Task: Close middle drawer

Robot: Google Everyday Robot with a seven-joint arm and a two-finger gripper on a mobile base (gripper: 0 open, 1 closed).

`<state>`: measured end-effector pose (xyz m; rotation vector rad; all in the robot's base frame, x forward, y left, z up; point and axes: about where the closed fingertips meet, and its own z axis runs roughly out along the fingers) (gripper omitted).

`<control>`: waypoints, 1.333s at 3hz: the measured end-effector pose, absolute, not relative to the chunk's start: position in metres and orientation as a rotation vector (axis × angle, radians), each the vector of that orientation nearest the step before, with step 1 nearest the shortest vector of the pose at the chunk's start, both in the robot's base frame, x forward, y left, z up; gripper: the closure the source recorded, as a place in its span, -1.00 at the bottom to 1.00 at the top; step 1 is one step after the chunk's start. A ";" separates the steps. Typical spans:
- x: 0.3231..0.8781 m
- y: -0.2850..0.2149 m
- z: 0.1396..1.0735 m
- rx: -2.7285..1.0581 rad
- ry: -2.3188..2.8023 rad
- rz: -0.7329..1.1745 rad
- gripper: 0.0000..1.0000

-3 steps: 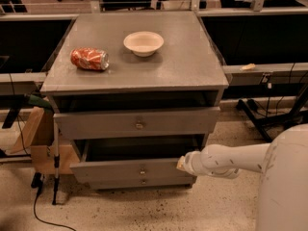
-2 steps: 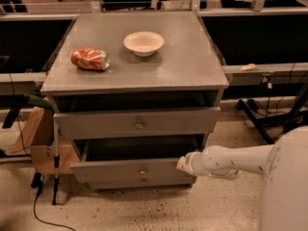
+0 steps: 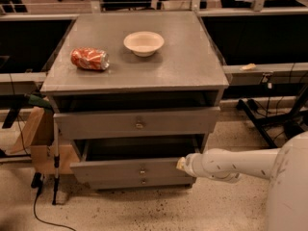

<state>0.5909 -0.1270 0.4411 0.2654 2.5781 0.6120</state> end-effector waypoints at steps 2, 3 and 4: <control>0.583 -0.114 0.418 0.201 2.582 0.728 1.00; 0.585 -0.079 0.400 0.252 2.537 1.050 1.00; 0.591 -0.046 0.403 0.251 2.491 1.215 1.00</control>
Offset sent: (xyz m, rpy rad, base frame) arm 0.2499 0.1242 0.0182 0.7679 -0.3003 -0.0747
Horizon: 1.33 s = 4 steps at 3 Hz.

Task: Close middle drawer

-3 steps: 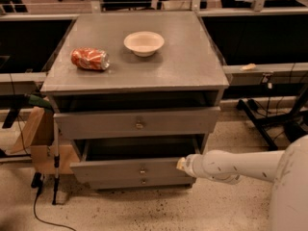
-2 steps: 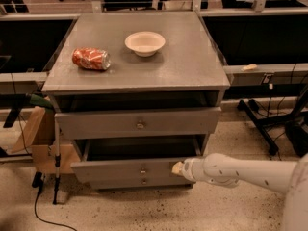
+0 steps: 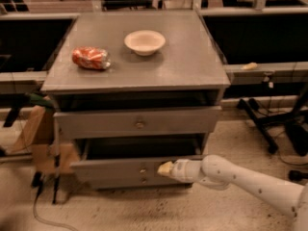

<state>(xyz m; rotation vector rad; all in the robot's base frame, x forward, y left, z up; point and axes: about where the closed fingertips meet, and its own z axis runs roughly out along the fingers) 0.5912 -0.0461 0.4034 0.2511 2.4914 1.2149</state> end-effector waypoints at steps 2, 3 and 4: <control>0.593 -0.020 0.412 0.262 2.435 1.348 1.00; 0.594 -0.021 0.412 0.269 2.427 1.349 1.00; 0.596 -0.024 0.414 0.288 2.406 1.352 1.00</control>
Offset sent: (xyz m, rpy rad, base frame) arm 0.2525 0.0293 0.0616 0.5591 -0.1710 -0.3530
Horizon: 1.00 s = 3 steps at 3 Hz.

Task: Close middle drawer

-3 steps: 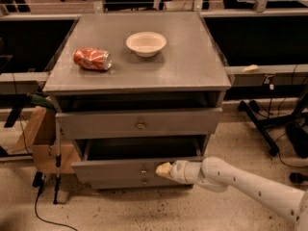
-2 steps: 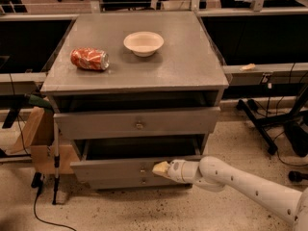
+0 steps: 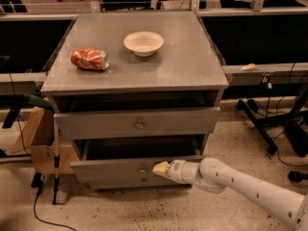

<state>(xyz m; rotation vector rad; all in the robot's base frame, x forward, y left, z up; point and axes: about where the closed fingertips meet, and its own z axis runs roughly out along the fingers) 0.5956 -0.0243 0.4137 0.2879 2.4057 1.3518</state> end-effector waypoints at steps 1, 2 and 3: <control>0.595 -0.024 0.414 0.288 2.405 1.352 1.00; 0.595 -0.026 0.415 0.301 2.389 1.353 1.00; 0.594 -0.028 0.415 0.312 2.375 1.356 1.00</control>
Offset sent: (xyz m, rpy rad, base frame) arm 0.0675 -0.0438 0.0172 0.1005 -0.1097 -0.2165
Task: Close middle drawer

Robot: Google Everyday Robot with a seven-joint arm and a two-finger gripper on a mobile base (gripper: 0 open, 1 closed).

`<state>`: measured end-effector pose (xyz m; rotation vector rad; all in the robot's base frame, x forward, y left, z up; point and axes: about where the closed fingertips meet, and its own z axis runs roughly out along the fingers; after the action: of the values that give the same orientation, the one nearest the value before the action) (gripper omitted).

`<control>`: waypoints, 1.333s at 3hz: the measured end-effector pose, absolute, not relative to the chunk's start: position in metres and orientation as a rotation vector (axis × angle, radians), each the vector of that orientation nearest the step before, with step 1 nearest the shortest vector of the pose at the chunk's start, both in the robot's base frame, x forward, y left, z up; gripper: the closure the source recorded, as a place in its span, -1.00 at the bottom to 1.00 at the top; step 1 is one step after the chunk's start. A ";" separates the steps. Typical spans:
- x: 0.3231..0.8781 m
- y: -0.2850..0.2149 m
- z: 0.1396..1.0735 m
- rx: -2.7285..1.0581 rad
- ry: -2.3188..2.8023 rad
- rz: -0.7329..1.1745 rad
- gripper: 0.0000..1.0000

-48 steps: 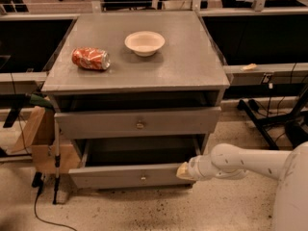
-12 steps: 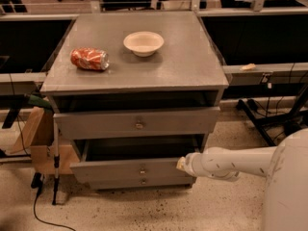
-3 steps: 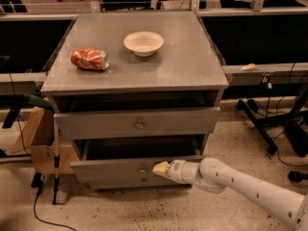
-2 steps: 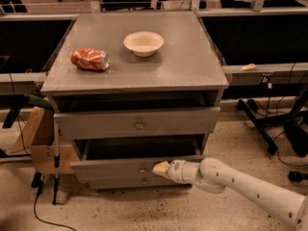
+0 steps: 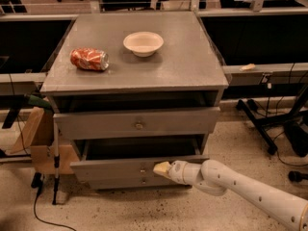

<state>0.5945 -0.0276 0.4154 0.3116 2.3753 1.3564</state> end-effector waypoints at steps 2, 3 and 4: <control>0.595 -0.032 0.418 0.339 2.341 1.368 1.00; 0.594 -0.035 0.415 0.355 2.338 1.369 1.00; 0.593 -0.038 0.409 0.389 2.338 1.365 1.00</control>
Offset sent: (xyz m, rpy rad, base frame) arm 0.1088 -0.1036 -0.0312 0.2020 -0.0538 -0.3777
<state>0.5927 -0.0383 0.4094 0.3894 2.3378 1.3652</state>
